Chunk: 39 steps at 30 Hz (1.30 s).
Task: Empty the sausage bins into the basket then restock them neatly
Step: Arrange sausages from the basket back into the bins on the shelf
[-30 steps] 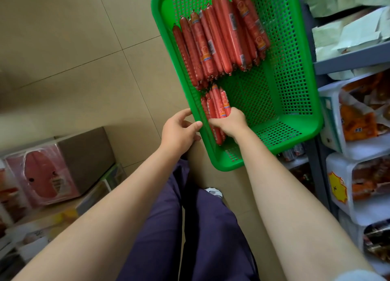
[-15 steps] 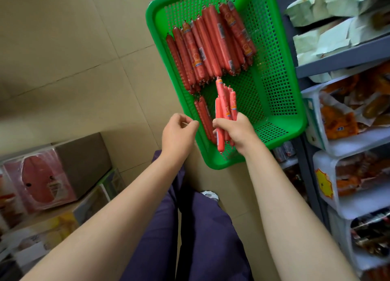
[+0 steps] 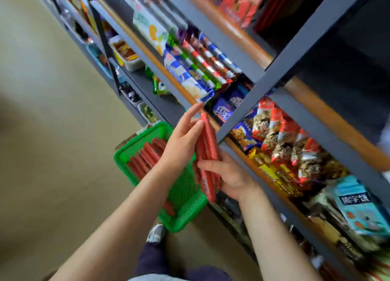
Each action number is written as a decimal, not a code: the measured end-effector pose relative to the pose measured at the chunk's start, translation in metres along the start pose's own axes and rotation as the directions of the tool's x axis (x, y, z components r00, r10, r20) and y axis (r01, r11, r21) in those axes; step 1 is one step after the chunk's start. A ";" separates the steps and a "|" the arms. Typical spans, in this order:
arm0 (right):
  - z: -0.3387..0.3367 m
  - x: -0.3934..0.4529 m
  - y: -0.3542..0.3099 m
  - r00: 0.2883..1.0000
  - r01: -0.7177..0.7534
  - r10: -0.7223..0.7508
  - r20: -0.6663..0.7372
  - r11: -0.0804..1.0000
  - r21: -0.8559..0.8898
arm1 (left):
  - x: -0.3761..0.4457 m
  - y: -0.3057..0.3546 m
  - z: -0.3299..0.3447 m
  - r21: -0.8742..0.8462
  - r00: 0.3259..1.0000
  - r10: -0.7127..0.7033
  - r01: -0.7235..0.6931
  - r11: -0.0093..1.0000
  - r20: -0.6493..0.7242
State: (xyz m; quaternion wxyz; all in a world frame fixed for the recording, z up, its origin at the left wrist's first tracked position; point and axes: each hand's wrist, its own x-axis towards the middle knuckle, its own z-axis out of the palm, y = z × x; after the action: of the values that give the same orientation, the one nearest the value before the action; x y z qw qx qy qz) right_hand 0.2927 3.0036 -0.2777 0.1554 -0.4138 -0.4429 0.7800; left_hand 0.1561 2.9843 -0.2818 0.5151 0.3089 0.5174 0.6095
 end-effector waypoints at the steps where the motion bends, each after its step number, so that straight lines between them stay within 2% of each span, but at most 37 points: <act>1: -0.003 -0.015 -0.017 0.999 0.034 -0.034 -0.017 0.999 0.004 | 0.002 0.019 0.016 0.021 0.999 0.030 -0.030 0.999 0.042; 5: -0.018 -0.076 -0.076 0.976 0.183 -0.183 -0.116 0.983 -0.008 | 0.003 0.085 0.080 0.038 0.962 0.179 -0.191 0.981 0.207; 10: -0.039 -0.147 -0.115 0.920 0.339 -0.342 -0.193 0.940 -0.051 | -0.017 0.129 0.150 -0.016 0.863 0.333 -0.354 0.935 0.380; 15: -0.042 -0.206 -0.128 0.874 0.371 -0.373 -0.312 0.926 -0.069 | -0.035 0.139 0.195 0.015 0.797 0.348 -0.408 0.913 0.494; 19: -0.049 -0.237 -0.132 0.826 0.337 -0.368 -0.427 0.929 -0.150 | -0.040 0.140 0.215 0.026 0.798 0.301 -0.368 0.930 0.522; 21: -0.061 -0.253 -0.138 0.760 0.283 -0.386 -0.523 0.921 -0.267 | -0.035 0.134 0.222 0.052 0.795 0.343 -0.423 0.904 0.501; 23: -0.076 -0.270 -0.150 0.676 0.195 -0.435 -0.595 0.884 -0.425 | -0.030 0.125 0.232 0.174 0.805 0.351 -0.478 0.861 0.478; 26: -0.100 -0.288 -0.173 0.590 -0.063 -0.467 -0.659 0.787 -0.614 | -0.027 0.108 0.251 0.279 0.799 0.278 -0.476 0.834 0.532; 28: -0.117 -0.294 -0.188 0.627 -0.168 -0.395 -0.671 0.773 -0.611 | -0.025 0.098 0.262 0.296 0.773 0.236 -0.478 0.827 0.589; 30: -0.134 -0.294 -0.204 0.713 -0.153 -0.302 -0.633 0.814 -0.560 | -0.023 0.091 0.269 0.294 0.757 0.221 -0.480 0.827 0.615; 31: -0.144 -0.292 -0.213 0.734 -0.149 -0.281 -0.618 0.821 -0.551 | -0.019 0.088 0.273 0.280 0.753 0.225 -0.479 0.832 0.618; 34: -0.172 -0.282 -0.233 0.725 -0.194 -0.283 -0.628 0.791 -0.581 | -0.012 0.082 0.275 0.264 0.751 0.238 -0.482 0.836 0.616; 36: -0.192 -0.273 -0.245 0.705 -0.316 -0.266 -0.658 0.712 -0.627 | -0.009 0.079 0.275 0.240 0.745 0.258 -0.489 0.839 0.615; 39: -0.217 -0.260 -0.250 0.693 -0.535 -0.220 -0.686 0.482 -0.694 | -0.009 0.074 0.274 0.171 0.725 0.276 -0.478 0.862 0.631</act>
State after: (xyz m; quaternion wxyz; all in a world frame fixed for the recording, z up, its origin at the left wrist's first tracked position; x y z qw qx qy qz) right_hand 0.5896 3.1071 0.0019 0.0021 -0.7376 -0.6306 0.2413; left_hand 0.3853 3.0663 -0.1346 0.4544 0.6612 0.3500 0.4835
